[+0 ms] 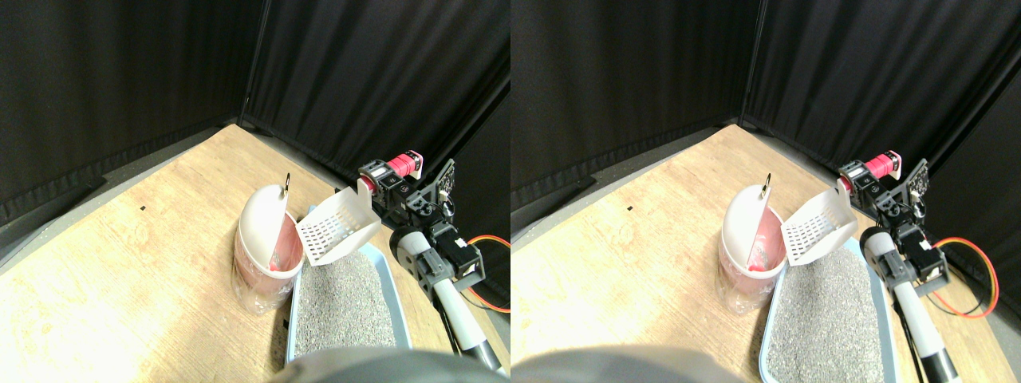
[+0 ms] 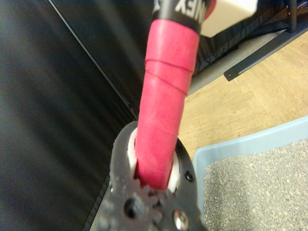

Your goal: Scoop (unimanual)

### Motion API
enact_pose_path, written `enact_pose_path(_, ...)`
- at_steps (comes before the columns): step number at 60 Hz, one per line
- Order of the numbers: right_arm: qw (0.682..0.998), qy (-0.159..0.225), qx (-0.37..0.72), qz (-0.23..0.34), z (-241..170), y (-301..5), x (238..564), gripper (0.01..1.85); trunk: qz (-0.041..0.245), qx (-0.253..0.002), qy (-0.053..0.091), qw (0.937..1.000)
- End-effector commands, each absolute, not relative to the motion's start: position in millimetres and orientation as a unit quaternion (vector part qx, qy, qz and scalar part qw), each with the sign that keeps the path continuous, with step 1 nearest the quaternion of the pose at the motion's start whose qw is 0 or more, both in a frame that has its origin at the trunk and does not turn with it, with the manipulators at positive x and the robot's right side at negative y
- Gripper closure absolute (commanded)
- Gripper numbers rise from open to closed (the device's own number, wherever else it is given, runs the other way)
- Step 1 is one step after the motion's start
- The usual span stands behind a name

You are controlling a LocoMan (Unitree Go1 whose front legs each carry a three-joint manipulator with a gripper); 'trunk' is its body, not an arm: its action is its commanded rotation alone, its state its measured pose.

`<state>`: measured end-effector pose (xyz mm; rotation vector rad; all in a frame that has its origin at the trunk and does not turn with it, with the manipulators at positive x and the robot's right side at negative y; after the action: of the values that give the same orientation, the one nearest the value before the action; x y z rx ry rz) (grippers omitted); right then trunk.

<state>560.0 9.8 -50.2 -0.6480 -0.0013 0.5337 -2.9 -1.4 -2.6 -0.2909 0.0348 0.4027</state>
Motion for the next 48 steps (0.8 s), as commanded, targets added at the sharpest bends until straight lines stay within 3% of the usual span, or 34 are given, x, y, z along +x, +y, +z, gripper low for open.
enact_pose_path(1, 0.915, -0.019, -0.315, 0.250, -45, 13, 563, 1.81, 0.222, -0.149, 0.022, 0.9633)
enact_pose_path(16, 0.917, -0.012, -0.316, 0.244, -51, 9, 566, 1.81, 0.218, -0.147, 0.026, 0.9644)
enact_pose_path(32, 0.946, -0.016, -0.248, 0.210, -54, -8, 574, 1.81, 0.208, -0.142, 0.030, 0.9673)
enact_pose_path(35, 0.952, -0.016, -0.225, 0.207, -55, -12, 575, 1.79, 0.206, -0.140, 0.030, 0.9680)
enact_pose_path(36, 0.956, -0.015, -0.218, 0.198, -55, -16, 574, 1.68, 0.202, -0.139, 0.031, 0.9689)
enact_pose_path(42, 0.969, -0.015, -0.174, 0.176, -58, -30, 573, 1.81, 0.194, -0.135, 0.033, 0.9712)
enact_pose_path(48, 0.978, -0.014, -0.124, 0.166, -62, -45, 570, 1.80, 0.182, -0.130, 0.036, 0.9740)
